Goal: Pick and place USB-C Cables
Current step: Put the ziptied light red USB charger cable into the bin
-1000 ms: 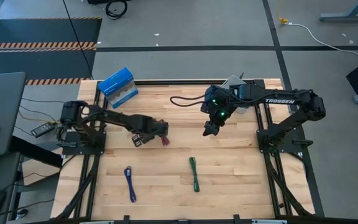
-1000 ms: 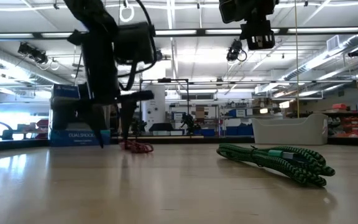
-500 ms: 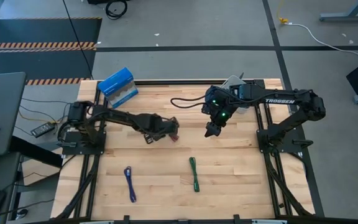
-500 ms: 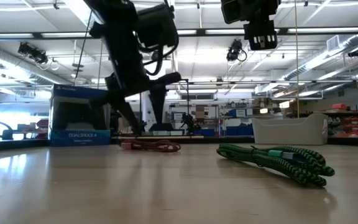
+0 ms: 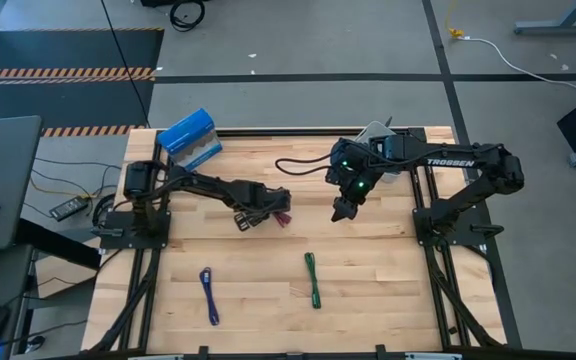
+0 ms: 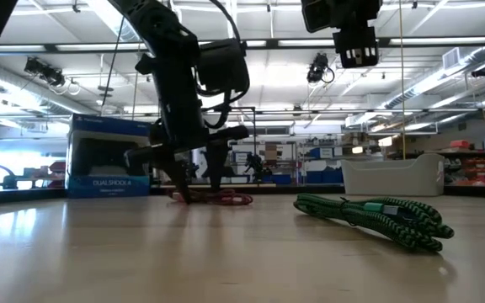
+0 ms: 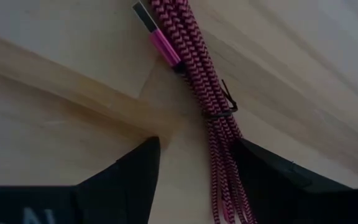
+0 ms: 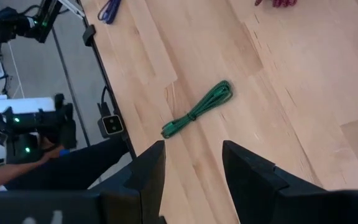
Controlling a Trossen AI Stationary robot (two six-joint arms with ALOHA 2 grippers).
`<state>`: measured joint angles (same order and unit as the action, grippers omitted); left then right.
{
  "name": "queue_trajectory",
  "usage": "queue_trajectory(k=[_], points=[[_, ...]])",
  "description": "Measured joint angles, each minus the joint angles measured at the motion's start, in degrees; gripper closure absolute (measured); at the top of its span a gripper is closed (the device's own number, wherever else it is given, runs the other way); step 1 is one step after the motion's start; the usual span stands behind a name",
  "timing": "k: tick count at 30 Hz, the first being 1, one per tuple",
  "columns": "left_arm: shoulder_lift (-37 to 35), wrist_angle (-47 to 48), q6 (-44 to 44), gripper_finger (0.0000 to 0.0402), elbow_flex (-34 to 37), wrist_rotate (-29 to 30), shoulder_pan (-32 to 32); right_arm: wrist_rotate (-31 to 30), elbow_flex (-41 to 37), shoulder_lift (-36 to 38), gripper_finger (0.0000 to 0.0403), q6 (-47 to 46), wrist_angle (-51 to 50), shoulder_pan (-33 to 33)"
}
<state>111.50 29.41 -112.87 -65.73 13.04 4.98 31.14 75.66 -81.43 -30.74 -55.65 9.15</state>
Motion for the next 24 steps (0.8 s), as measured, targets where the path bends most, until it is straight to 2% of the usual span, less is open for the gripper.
queue_trajectory(k=[6,10,15,19,24], points=[[-0.3,1.5,7.1,0.0201,0.1,-2.3,-1.2,0.0,0.0,0.0,0.0237,0.5,0.6,0.0],[-0.3,2.6,12.9,0.0238,-0.8,-6.4,-3.0,-0.1,0.0,0.0,0.0237,1.2,1.2,0.1],[-0.6,9.6,13.0,0.0277,-5.7,-10.7,-5.3,-0.1,0.0,0.0,0.0237,1.4,2.6,0.5],[-1.5,12.3,13.3,0.0281,-9.7,-8.6,-5.3,0.2,0.0,0.0,0.0237,1.4,3.5,0.9],[-1.6,15.3,17.1,0.0264,-11.4,-7.7,-4.9,0.2,0.0,0.0,0.0237,2.1,3.5,1.1]])
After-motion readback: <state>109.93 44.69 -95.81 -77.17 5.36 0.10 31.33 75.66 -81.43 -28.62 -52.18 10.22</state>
